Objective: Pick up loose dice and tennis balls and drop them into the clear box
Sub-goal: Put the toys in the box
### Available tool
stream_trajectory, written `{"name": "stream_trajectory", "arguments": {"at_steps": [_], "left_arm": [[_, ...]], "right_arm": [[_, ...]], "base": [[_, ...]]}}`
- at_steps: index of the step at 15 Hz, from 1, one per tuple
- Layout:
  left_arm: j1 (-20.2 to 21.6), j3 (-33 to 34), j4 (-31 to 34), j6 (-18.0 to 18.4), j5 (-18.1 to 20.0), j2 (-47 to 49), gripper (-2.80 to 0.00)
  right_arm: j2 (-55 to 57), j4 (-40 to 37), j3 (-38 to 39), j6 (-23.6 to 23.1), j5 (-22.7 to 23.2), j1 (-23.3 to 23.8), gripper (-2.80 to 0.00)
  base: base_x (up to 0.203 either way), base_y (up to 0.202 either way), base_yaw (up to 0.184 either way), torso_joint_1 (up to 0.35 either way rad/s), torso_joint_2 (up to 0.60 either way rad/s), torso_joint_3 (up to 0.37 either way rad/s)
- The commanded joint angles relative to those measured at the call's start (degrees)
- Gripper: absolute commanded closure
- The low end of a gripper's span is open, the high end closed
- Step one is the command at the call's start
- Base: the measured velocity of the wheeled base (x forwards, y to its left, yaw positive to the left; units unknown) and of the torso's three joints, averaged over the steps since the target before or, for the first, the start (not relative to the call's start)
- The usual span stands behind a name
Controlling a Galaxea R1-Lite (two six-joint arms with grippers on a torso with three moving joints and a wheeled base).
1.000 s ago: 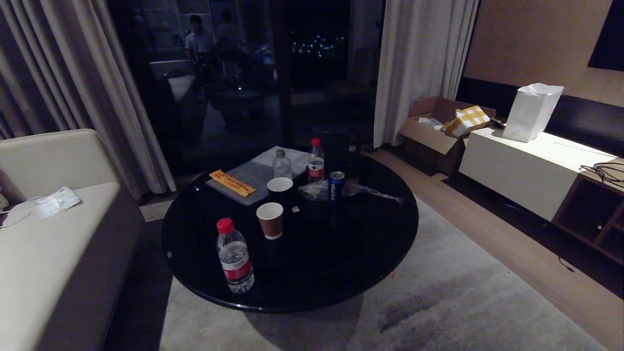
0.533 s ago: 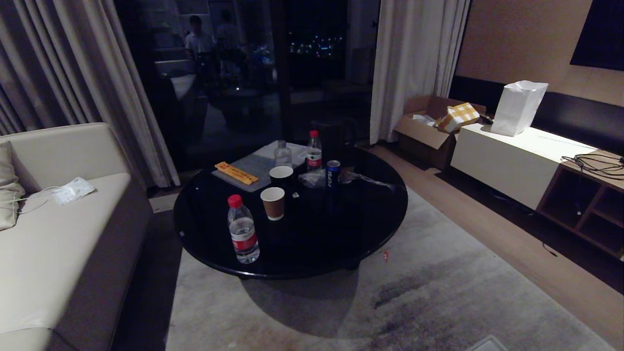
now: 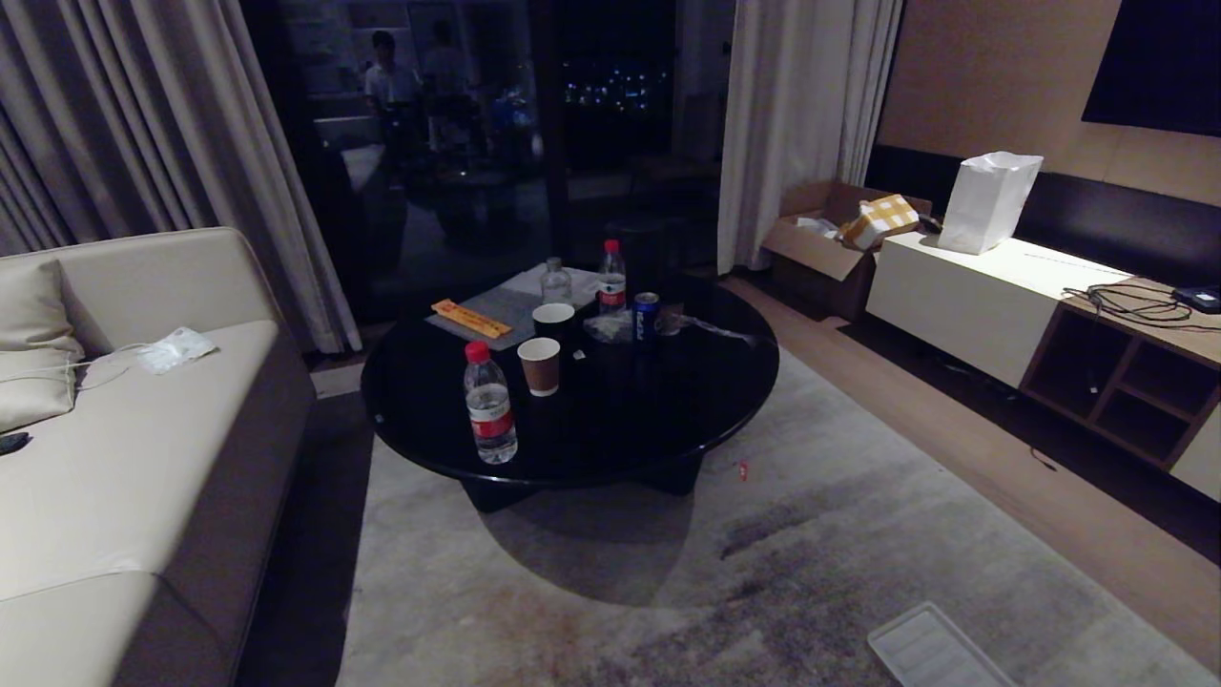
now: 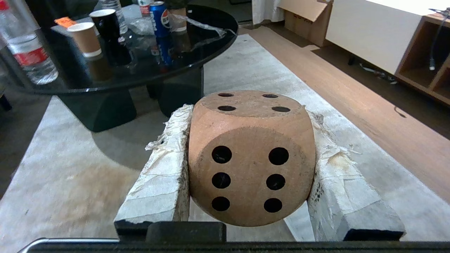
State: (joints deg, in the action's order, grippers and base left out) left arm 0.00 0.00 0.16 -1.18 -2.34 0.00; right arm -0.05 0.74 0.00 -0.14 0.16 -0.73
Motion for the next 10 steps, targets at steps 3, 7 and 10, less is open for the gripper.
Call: {"name": "stream_trajectory", "arguments": {"at_steps": [3, 7, 10], "left_arm": [[0.0, 0.09, 0.02, 0.04, -0.01, 0.09, 0.0], [0.0, 0.09, 0.02, -0.05, 0.0, 0.09, 0.0], [0.0, 0.09, -0.01, -0.05, -0.03, 0.09, 0.0]], "right_arm": [[0.08, 0.05, 0.35, -0.08, 0.01, 0.03, 0.0], [0.05, 0.05, 0.35, -0.04, -0.01, 0.01, 0.0], [0.14, 0.05, 0.35, 0.05, -0.07, 0.03, 0.0]], "base": [[-0.179, 0.0, -0.001, 0.002, 0.0, 0.004], [-0.031, 0.0, 0.0, 0.001, 0.0, 0.0], [-0.001, 0.003, -0.148, 0.002, 0.0, 0.002]]}}
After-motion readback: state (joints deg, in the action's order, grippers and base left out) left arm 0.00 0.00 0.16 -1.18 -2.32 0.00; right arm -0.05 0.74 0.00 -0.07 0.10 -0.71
